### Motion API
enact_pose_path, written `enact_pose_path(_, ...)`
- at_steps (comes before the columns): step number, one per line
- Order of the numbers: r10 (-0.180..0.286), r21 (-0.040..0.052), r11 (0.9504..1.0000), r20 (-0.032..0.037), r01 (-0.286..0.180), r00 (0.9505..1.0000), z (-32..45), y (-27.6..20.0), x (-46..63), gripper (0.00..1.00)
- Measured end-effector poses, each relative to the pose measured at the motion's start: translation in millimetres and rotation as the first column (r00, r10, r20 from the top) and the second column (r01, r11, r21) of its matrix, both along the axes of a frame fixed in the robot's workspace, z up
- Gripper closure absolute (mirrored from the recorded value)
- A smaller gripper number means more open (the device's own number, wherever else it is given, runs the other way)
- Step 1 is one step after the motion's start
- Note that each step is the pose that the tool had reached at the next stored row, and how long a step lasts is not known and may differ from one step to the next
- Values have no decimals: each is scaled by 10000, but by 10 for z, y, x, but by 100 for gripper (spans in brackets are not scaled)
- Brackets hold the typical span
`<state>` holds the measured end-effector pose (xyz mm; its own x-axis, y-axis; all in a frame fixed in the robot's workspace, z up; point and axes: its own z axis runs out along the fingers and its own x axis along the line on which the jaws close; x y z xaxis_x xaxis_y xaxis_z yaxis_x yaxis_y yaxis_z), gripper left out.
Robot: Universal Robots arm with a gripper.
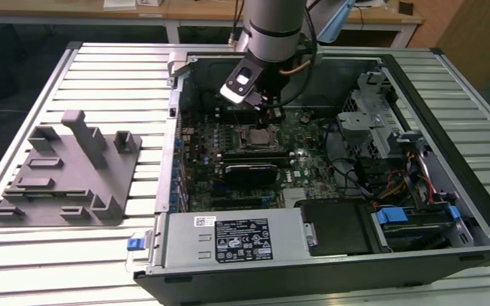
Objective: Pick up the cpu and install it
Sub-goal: 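Close the cpu cover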
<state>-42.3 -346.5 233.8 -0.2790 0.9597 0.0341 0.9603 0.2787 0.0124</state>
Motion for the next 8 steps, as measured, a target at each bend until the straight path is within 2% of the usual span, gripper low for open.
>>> enact_pose_path(4,734,1,9973,1,-734,9973,-1,0,0,89)
enact_pose_path(8,1445,3,9895,1,-1445,9895,-2,0,0,89)
